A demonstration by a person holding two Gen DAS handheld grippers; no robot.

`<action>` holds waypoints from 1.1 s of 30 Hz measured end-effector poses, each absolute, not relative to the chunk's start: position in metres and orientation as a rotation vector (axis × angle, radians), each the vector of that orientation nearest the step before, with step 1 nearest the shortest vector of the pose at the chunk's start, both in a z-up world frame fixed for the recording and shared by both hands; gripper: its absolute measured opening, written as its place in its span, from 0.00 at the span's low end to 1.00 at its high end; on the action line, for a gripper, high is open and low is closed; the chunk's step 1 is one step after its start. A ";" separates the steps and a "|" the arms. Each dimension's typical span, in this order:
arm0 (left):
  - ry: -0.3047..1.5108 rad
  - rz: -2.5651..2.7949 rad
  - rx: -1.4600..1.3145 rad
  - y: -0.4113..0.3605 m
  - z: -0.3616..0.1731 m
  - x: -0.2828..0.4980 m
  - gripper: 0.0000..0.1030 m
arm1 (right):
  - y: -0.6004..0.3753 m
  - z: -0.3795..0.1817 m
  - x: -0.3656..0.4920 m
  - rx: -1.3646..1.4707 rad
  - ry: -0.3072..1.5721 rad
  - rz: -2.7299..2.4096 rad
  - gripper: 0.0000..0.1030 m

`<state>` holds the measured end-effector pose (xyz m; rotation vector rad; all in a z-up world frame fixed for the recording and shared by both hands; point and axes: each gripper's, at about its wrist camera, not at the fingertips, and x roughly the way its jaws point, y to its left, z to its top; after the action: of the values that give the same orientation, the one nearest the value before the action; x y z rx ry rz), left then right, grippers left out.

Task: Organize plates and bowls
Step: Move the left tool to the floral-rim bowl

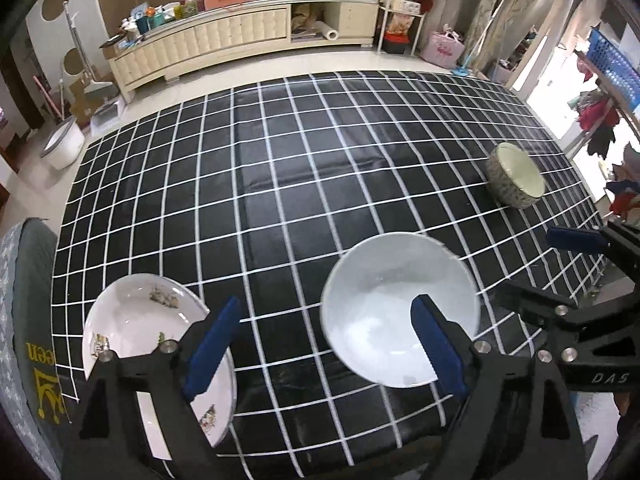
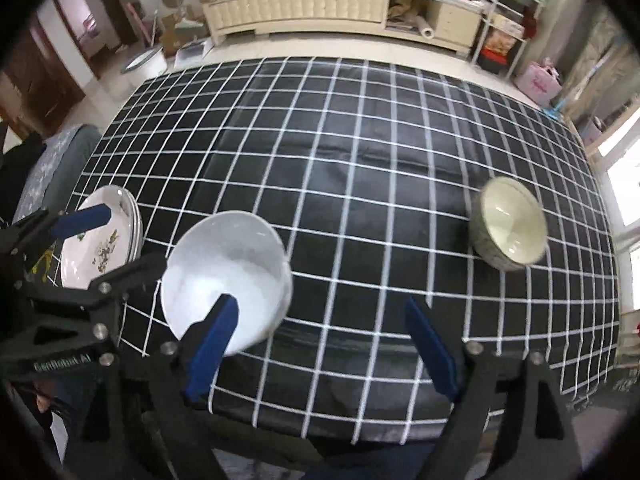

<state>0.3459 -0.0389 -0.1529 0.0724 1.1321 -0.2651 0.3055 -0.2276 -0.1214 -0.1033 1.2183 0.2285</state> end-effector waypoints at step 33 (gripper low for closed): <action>1.174 -0.459 0.086 -0.223 -0.128 0.441 1.00 | -0.416 -0.106 0.358 0.072 1.187 -0.011 0.86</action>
<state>0.4410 -0.2233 -0.1282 0.0862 1.1738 -0.4591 0.3583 -0.4155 -0.1059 0.0719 1.1869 -0.0106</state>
